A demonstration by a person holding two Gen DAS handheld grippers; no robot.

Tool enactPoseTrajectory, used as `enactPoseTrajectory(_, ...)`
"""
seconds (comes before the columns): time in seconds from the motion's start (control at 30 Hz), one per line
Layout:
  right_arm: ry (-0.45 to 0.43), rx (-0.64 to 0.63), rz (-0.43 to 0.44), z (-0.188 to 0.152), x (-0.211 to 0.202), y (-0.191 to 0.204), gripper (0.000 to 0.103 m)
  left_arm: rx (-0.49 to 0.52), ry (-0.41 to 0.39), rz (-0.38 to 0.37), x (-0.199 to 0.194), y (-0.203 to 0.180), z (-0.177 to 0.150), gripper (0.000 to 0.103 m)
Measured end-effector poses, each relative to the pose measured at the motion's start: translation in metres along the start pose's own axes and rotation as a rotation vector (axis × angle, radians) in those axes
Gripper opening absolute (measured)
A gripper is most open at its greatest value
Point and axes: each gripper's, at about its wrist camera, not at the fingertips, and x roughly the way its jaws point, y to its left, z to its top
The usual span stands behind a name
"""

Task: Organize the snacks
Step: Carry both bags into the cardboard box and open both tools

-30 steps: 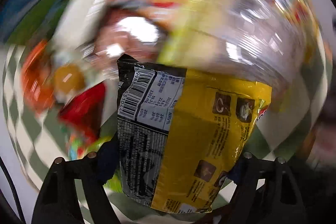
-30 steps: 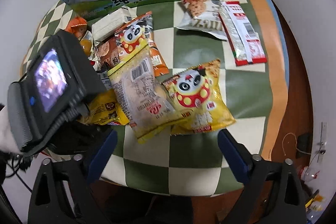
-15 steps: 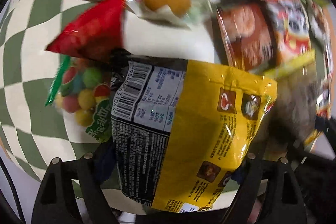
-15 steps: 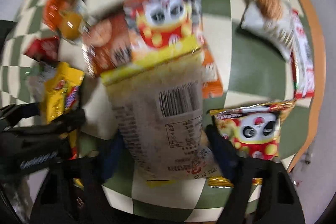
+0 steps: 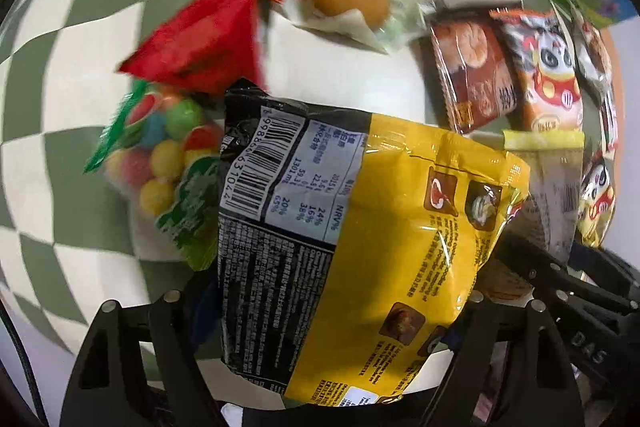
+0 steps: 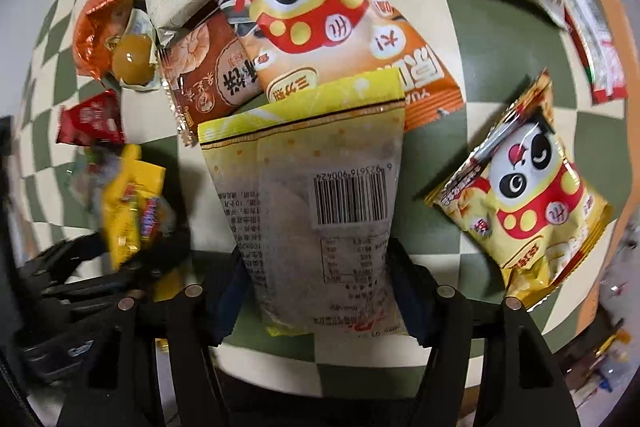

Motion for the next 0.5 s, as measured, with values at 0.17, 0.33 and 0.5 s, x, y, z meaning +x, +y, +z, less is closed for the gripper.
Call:
enactPoseTrajectory(0.17,-0.036,0.046,0.039,-0.029,-0.025,-0.003,0.046,-0.059,-0.033,-0.002,-0.04,0.01,-0.012,0.082)
enactPoseTrajectory(0.33,-0.066,0.069,0.165,-0.046,-0.078,-0.035,0.045,-0.093,-0.081,-0.051,-0.092,0.011,-0.022,0.082)
enactPoseTrajectory(0.5,-0.138,0.064,0.296,-0.039,-0.148,-0.058,0.045,-0.098,-0.19,-0.15,-0.177,0.003,0.009,0.082)
